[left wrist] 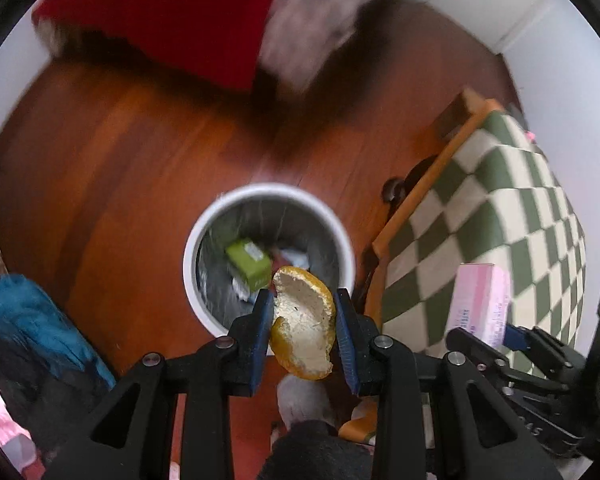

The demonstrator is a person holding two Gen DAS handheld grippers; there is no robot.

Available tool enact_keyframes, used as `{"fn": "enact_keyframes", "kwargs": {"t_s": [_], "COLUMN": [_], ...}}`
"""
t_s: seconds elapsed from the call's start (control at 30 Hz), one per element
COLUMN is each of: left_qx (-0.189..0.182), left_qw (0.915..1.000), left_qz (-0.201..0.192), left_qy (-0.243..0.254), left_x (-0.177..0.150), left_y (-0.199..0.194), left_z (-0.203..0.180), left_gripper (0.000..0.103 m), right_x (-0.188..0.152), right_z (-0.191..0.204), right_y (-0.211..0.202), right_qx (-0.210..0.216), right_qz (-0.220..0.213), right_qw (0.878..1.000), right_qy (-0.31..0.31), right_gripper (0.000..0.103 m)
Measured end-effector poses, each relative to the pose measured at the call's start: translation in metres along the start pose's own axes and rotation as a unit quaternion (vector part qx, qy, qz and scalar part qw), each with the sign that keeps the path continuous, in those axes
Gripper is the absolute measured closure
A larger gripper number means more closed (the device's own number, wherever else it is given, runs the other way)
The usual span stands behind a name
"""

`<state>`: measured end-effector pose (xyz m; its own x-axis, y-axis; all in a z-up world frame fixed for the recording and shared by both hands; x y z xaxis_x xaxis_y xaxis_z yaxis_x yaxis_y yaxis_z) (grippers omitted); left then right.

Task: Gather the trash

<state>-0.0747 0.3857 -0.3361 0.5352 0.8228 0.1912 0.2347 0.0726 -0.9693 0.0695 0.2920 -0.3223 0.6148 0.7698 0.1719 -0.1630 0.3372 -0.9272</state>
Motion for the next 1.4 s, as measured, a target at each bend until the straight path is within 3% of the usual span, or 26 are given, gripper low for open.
{"fn": "enact_keyframes", "kwargs": {"t_s": [0.13,0.2,0.27,0.3,0.4,0.47,0.53,0.6,0.83,1.07,1.4], "left_qx": [-0.015,-0.008,-0.001,-0.003,0.010,0.030,0.049,0.068,0.116,0.124,0.098], "left_qw": [0.9991,0.9983,0.9979,0.9976,0.9967,0.9961,0.9953,0.9939,0.9893,0.9898,0.9897], "left_qz": [0.032,0.043,0.043,0.037,0.036,0.035,0.029,0.019,-0.006,-0.040,-0.102], "left_qy": [-0.025,-0.038,-0.049,-0.058,-0.071,-0.074,-0.078,-0.084,-0.088,-0.057,-0.018], "left_x": [0.007,0.008,0.007,0.005,-0.002,-0.009,-0.015,-0.024,-0.056,-0.076,-0.119], "left_y": [0.031,0.041,0.043,0.043,0.041,0.038,0.032,0.025,-0.010,-0.062,-0.161], "left_z": [0.026,0.038,0.050,0.057,0.069,0.075,0.079,0.084,0.076,0.037,-0.016], "left_gripper": [0.074,0.064,0.023,0.017,0.014,0.013,0.013,0.013,0.013,0.013,0.013], "right_x": [0.013,0.020,0.026,0.029,0.040,0.048,0.053,0.054,0.043,0.011,-0.041], "right_z": [0.016,0.023,0.030,0.034,0.044,0.050,0.055,0.056,0.063,0.052,0.046], "right_y": [0.066,0.093,0.115,0.126,0.154,0.168,0.179,0.179,0.140,0.062,-0.067], "right_qx": [-0.007,-0.013,-0.017,-0.019,-0.022,-0.026,-0.025,-0.024,-0.057,-0.075,-0.026], "right_qz": [0.050,0.070,0.085,0.092,0.105,0.107,0.111,0.107,0.069,0.029,-0.015], "right_qw": [0.999,0.997,0.996,0.995,0.994,0.993,0.993,0.993,0.994,0.994,0.997], "right_qy": [-0.006,-0.012,-0.019,-0.023,-0.033,-0.036,-0.039,-0.044,-0.063,-0.071,-0.064], "right_gripper": [0.048,0.048,0.048,0.047,0.045,0.038,0.003,0.000,0.000,0.000,0.000]}}
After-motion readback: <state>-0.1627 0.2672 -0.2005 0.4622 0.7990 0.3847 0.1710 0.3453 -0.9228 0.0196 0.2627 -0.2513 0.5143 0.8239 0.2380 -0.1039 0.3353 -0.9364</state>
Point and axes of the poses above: each gripper's, at about its wrist camera, not at the fingertips, and y roughly the way its jaws point, z to its left, x to its top, the point moved 1 cm from there along y, roughly the way its jaws point, and after that the axes turned 11 degrees about y, right-handed, at the moved point
